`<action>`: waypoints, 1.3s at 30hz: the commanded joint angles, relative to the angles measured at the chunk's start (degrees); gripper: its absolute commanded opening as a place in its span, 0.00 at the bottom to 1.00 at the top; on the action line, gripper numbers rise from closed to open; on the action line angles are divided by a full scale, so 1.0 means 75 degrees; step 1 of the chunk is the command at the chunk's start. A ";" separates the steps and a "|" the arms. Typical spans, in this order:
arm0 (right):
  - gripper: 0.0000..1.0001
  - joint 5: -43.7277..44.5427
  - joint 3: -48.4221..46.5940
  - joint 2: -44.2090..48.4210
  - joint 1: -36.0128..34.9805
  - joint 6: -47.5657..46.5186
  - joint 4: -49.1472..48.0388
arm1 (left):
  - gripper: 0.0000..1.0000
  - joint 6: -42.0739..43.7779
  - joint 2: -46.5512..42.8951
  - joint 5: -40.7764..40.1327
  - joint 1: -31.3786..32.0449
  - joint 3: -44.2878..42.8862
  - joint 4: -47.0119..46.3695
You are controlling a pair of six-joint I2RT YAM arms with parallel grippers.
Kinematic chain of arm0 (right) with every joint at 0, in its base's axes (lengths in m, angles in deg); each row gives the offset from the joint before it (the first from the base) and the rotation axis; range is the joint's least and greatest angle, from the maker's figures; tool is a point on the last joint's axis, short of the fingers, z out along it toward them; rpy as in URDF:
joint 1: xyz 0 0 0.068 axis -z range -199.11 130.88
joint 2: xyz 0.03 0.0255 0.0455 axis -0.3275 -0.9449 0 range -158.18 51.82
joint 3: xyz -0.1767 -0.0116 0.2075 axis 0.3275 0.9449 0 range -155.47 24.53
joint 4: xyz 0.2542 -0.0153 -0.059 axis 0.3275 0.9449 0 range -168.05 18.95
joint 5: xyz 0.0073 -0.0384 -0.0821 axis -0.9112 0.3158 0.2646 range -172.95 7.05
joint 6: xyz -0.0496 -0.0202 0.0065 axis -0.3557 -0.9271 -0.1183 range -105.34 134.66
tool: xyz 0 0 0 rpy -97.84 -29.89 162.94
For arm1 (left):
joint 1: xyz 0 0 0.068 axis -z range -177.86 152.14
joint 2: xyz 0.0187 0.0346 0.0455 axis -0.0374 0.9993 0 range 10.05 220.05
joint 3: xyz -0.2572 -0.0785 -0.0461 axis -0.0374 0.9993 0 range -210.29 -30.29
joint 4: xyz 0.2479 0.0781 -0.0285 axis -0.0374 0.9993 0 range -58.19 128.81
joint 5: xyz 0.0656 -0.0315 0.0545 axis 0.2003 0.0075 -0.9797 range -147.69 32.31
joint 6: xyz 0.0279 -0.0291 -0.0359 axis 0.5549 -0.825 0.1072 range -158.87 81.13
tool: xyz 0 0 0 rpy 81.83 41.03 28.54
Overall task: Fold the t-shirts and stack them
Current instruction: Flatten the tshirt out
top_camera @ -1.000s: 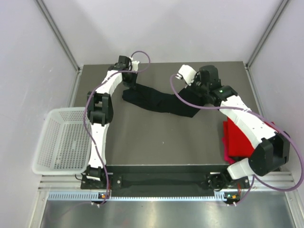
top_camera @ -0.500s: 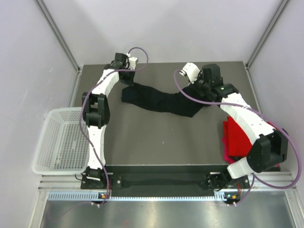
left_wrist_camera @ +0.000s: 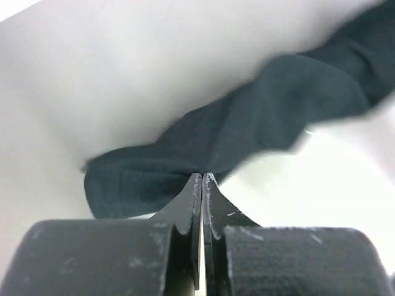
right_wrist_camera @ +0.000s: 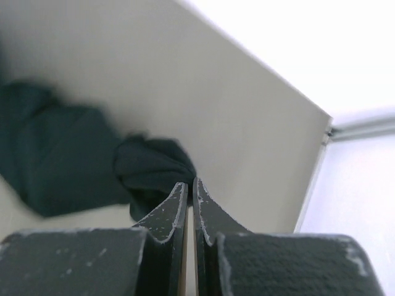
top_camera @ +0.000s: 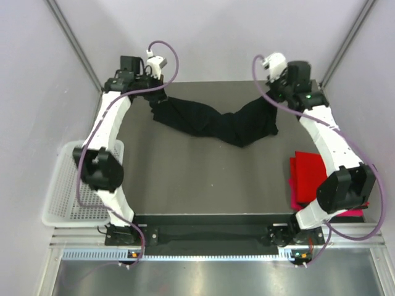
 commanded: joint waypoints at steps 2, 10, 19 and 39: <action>0.00 -0.0615 -0.1132 -0.0125 0.0779 0.1102 0.0189 | 0.00 0.1146 -0.2174 0.1527 0.0068 0.0797 0.1953; 0.00 -0.0780 0.0028 0.0391 0.0779 0.1019 0.0153 | 0.40 0.3046 -0.4308 0.1026 0.0056 0.3741 0.3659; 0.00 -0.1049 0.0076 0.0157 0.0779 0.1136 0.0248 | 0.53 0.1535 -0.1910 -0.0546 0.0068 0.2675 0.1325; 0.00 -0.1307 0.0673 -0.0042 0.0780 0.1113 0.0024 | 0.49 -0.0892 0.3541 -0.2562 -0.0436 -0.2235 0.0199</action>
